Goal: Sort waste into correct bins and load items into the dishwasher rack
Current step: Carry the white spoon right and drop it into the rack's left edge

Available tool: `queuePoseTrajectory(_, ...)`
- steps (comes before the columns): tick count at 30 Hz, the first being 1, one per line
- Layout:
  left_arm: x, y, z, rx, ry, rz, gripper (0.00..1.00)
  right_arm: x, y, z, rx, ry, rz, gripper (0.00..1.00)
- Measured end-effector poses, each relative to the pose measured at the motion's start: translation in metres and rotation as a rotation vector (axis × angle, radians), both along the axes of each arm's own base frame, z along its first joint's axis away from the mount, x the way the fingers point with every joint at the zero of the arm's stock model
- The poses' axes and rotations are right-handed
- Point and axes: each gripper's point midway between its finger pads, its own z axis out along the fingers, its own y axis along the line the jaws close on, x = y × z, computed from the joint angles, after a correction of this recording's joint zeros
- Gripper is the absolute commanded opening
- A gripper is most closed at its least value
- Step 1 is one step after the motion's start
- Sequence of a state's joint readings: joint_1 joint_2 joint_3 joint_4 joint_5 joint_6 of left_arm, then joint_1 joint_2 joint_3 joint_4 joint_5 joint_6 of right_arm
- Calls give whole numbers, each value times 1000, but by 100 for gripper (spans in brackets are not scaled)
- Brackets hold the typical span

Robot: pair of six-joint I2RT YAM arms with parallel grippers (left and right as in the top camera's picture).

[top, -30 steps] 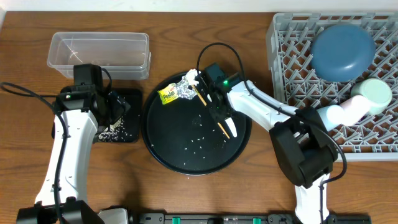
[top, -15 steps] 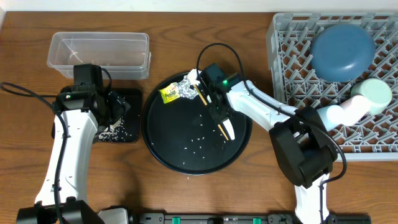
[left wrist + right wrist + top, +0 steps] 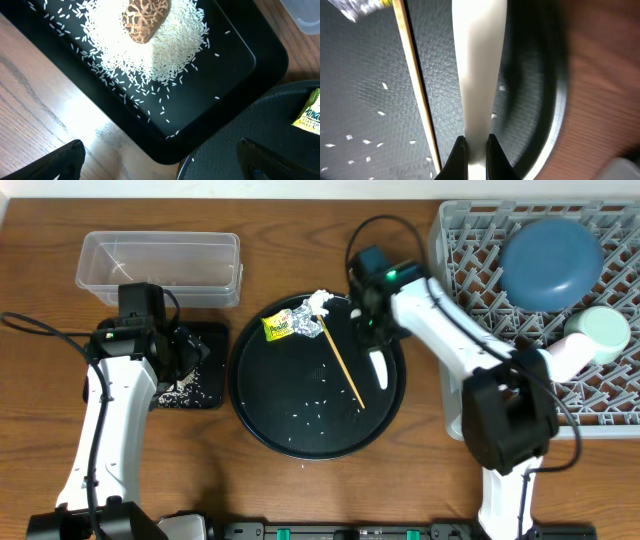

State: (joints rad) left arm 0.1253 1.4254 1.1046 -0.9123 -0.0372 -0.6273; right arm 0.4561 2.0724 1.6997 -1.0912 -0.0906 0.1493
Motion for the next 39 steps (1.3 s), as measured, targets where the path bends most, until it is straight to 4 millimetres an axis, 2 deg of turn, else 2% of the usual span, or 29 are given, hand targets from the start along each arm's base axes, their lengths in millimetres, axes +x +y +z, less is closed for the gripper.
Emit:
queuePoseTrajectory(3, 0, 0, 0, 0, 0, 0, 98, 14, -18, 29, 25, -48, -52, 1)
queuePoseTrajectory(7, 0, 0, 0, 0, 0, 0, 98, 37, -58, 68, 54, -136, -151, 1)
queuePoseTrajectory(9, 0, 0, 0, 0, 0, 0, 98, 45, -81, 78, 54, -164, -197, 1)
queuePoseTrajectory(13, 0, 0, 0, 0, 0, 0, 98, 57, -125, 82, 40, -183, -282, 1)
queuePoseTrajectory(17, 0, 0, 0, 0, 0, 0, 98, 68, -154, 84, 30, -220, -325, 1)
queuePoseTrajectory(23, 0, 0, 0, 0, 0, 0, 98, 80, -171, 87, -9, -278, -322, 1)
queuePoseTrajectory(27, 0, 0, 0, 0, 0, 0, 98, 85, -180, 89, -57, -307, -324, 5)
queuePoseTrajectory(29, 0, 0, 0, 0, 0, 0, 98, 87, -183, 89, -73, -319, -326, 11)
queuePoseTrajectory(32, 0, 0, 0, 0, 1, 0, 98, 91, -185, 91, -79, -338, -339, 36)
queuePoseTrajectory(34, 0, 0, 0, 0, 2, 0, 98, 95, -184, 91, -76, -349, -340, 57)
queuePoseTrajectory(35, -1, 0, 0, 0, 2, 0, 98, 97, -184, 89, -72, -349, -342, 63)
queuePoseTrajectory(39, -1, 0, 0, 0, 3, 0, 98, 99, -182, 78, -62, -327, -350, 65)
